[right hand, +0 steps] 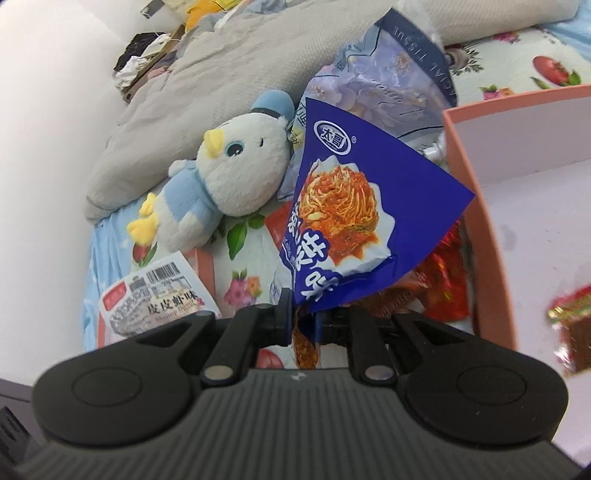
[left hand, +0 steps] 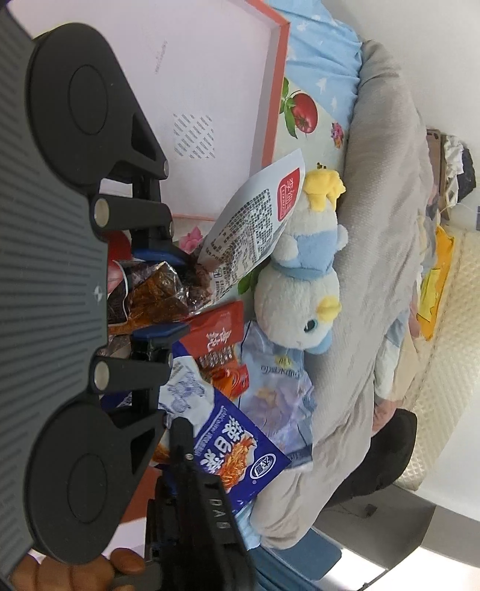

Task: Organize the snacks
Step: 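Lift both held packets and carry them toward the deeper box, then open the left tool over the deeper box while the right tool releases its blue packet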

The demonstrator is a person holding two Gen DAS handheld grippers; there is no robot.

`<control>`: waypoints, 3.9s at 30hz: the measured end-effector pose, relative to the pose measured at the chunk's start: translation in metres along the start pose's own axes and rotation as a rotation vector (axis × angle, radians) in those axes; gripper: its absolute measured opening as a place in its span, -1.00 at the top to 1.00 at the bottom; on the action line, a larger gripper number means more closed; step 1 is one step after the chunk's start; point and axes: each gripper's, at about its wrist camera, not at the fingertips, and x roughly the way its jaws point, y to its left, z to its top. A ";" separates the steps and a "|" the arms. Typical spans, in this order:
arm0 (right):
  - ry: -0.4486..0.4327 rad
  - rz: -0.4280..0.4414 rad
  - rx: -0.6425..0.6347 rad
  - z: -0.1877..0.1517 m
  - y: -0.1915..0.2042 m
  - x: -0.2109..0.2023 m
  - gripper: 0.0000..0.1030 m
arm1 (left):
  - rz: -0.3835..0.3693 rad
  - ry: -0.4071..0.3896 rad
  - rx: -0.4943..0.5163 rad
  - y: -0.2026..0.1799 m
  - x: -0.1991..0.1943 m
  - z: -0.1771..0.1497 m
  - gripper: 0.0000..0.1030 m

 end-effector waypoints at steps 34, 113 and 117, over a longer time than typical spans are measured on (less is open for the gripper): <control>-0.049 0.001 -0.149 -0.129 -0.032 -0.137 0.73 | -0.117 -0.034 0.093 -0.067 -0.153 -0.075 0.25; -0.257 -0.223 -0.004 -0.046 -0.207 -0.193 -0.11 | -0.309 0.105 0.368 -0.284 -0.031 -0.034 -0.36; -0.297 -0.210 -0.023 -0.053 -0.194 -0.209 -0.11 | -0.304 0.060 0.370 -0.280 -0.058 -0.030 -0.37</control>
